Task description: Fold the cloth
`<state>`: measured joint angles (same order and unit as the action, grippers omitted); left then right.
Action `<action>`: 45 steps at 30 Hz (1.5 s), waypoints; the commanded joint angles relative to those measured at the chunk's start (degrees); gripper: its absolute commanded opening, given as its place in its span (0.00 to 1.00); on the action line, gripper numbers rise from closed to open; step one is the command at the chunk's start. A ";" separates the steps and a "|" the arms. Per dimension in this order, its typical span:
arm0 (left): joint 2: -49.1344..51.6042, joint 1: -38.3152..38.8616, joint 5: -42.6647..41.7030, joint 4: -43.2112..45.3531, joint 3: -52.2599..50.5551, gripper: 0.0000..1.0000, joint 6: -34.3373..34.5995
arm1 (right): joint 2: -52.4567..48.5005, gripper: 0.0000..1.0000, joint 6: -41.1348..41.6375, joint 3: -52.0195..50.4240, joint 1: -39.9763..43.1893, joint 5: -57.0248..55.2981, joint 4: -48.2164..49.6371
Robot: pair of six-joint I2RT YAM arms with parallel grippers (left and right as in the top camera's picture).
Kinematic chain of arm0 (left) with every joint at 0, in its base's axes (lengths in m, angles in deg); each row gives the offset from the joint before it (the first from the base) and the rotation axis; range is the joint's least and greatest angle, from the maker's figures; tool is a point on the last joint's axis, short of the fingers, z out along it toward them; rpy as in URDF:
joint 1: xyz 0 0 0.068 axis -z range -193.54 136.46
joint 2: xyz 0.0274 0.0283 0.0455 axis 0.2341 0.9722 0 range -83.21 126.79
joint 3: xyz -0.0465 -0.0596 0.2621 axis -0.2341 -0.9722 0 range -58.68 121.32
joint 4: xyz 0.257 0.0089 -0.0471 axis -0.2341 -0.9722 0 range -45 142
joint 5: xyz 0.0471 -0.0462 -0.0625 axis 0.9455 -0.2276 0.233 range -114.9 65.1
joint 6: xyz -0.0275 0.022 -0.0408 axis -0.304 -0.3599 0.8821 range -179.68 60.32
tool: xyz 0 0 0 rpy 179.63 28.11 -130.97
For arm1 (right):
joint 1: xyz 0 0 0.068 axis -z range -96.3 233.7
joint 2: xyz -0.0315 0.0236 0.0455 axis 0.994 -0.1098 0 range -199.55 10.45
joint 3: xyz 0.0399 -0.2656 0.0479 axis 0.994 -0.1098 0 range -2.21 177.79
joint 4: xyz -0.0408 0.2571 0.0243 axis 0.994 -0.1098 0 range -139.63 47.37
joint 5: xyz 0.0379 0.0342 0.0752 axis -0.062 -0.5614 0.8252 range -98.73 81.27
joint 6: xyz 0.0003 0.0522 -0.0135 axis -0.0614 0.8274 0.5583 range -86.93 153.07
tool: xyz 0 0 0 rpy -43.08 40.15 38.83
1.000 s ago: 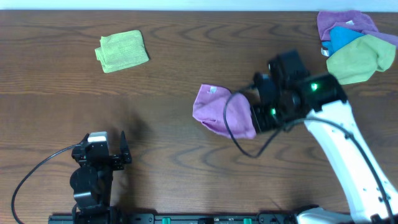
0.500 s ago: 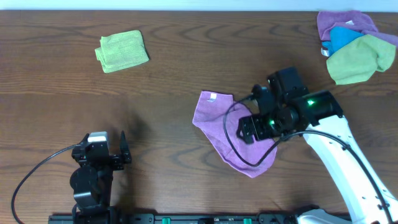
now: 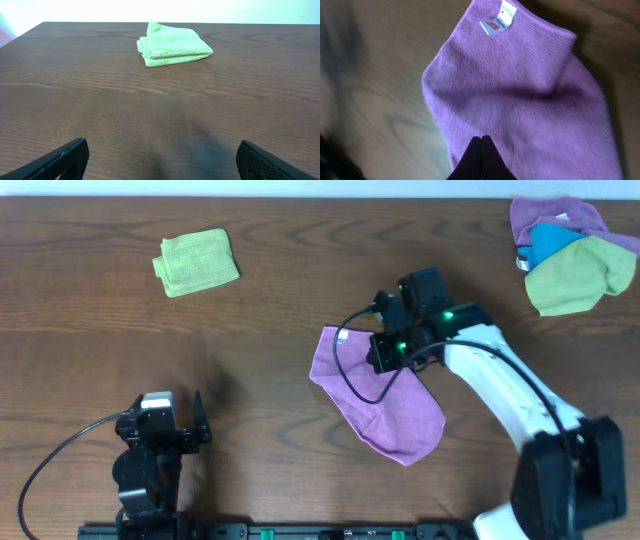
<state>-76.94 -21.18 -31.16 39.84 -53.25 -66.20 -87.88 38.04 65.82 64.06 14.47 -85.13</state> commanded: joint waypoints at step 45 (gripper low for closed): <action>-0.39 0.28 -27.50 10.47 -1.51 0.95 33.35 | 45.90 0.02 -2.05 -4.26 2.10 -13.57 -26.58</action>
<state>-76.94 -21.18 -54.64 49.82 -54.21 -38.11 -45.87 36.05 64.47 65.85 2.10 -110.86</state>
